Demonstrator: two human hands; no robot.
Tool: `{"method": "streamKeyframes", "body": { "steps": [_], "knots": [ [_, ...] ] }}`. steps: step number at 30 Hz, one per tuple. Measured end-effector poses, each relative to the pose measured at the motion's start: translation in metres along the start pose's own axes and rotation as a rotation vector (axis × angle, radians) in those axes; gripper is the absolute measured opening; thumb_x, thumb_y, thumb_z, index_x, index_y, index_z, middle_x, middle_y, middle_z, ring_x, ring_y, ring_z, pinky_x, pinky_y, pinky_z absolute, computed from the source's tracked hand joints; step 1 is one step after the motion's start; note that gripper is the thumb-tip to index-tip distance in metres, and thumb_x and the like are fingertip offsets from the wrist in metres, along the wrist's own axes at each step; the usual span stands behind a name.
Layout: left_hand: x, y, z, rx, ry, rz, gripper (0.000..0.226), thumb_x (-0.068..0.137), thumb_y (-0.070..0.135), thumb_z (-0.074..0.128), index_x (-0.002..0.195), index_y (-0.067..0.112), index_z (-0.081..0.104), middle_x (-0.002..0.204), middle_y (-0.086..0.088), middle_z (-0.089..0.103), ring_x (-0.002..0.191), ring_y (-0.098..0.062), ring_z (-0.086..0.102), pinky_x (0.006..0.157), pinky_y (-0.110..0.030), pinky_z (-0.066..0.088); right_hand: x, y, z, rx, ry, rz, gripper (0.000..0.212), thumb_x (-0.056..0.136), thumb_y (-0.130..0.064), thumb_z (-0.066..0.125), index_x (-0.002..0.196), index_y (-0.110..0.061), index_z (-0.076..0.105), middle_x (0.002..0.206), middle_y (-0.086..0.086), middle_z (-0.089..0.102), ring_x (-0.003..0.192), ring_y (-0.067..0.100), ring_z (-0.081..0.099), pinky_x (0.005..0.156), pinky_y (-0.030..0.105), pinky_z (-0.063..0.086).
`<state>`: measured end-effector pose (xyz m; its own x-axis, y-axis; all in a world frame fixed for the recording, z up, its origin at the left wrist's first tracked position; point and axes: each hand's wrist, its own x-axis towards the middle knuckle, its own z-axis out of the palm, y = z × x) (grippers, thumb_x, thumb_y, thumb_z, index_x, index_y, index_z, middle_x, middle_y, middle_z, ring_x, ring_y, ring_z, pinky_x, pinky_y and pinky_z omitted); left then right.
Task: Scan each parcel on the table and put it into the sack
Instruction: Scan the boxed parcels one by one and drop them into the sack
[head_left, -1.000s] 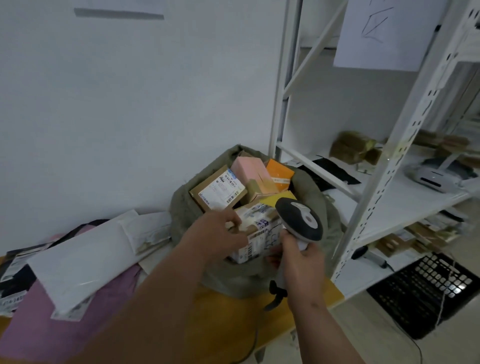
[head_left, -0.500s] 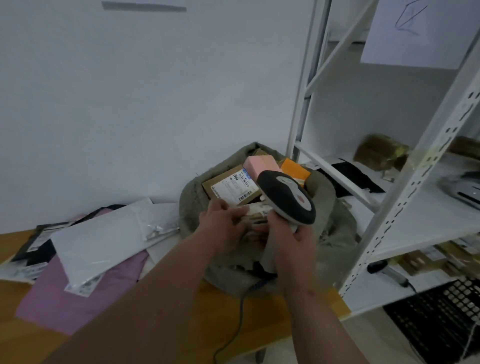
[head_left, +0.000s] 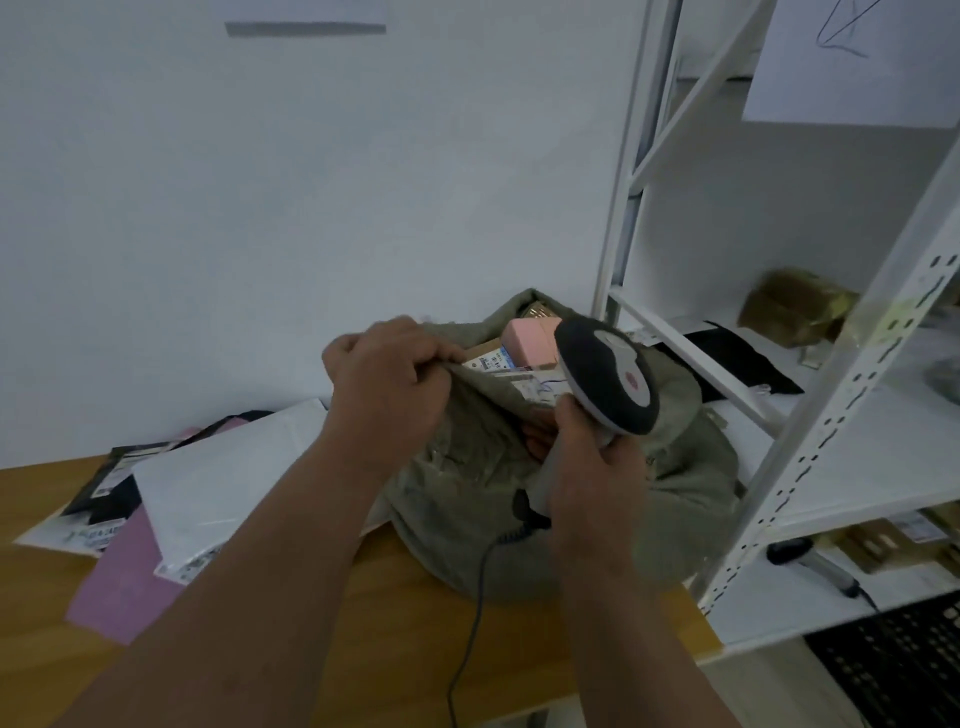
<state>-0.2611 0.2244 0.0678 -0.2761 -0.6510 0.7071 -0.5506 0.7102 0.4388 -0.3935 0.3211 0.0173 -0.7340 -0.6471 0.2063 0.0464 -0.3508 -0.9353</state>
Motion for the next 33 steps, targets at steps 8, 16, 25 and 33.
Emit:
{"method": "streamKeyframes", "body": {
  "steps": [8, 16, 25, 33],
  "knots": [
    [-0.053, -0.029, 0.012, 0.386, -0.918, -0.423, 0.026, 0.089, 0.023, 0.048, 0.101, 0.039, 0.066, 0.102, 0.014, 0.06, 0.114, -0.013, 0.048, 0.115, -0.051, 0.009, 0.001, 0.015, 0.0, -0.241, -0.113, 0.309, 0.019, 0.093, -0.029, 0.065, 0.089, -0.01, 0.066, 0.08, 0.009, 0.074, 0.068, 0.025, 0.073, 0.069, 0.044, 0.063],
    [-0.049, -0.038, 0.002, 0.245, -0.347, -0.563, 0.026, 0.094, 0.046, 0.045, 0.099, 0.046, 0.07, 0.122, 0.018, 0.056, 0.113, -0.011, 0.046, 0.101, -0.042, 0.025, -0.002, 0.005, 0.007, -0.368, -0.108, 0.174, 0.016, 0.091, -0.035, 0.065, 0.089, -0.021, 0.059, 0.079, 0.005, 0.072, 0.069, 0.022, 0.073, 0.071, 0.05, 0.061],
    [-0.066, -0.083, -0.018, 0.085, -0.335, -0.755, 0.032, 0.094, 0.051, 0.049, 0.123, 0.044, 0.06, 0.146, 0.007, 0.044, 0.132, -0.023, 0.04, 0.106, -0.049, 0.03, -0.034, -0.008, 0.053, -0.221, -0.26, 0.282, 0.013, 0.092, -0.027, 0.068, 0.097, -0.016, 0.063, 0.084, 0.005, 0.073, 0.061, 0.016, 0.073, 0.052, 0.023, 0.057],
    [-0.093, -0.173, -0.103, 0.047, -0.291, -0.821, 0.035, 0.087, 0.049, 0.053, 0.119, 0.04, 0.064, 0.14, 0.006, 0.049, 0.128, -0.023, 0.044, 0.107, -0.05, 0.035, -0.097, 0.032, 0.156, -0.216, -0.322, 0.382, 0.011, 0.092, -0.023, 0.068, 0.095, -0.014, 0.064, 0.085, 0.007, 0.073, 0.064, 0.017, 0.072, 0.061, 0.031, 0.059]
  ]
}}
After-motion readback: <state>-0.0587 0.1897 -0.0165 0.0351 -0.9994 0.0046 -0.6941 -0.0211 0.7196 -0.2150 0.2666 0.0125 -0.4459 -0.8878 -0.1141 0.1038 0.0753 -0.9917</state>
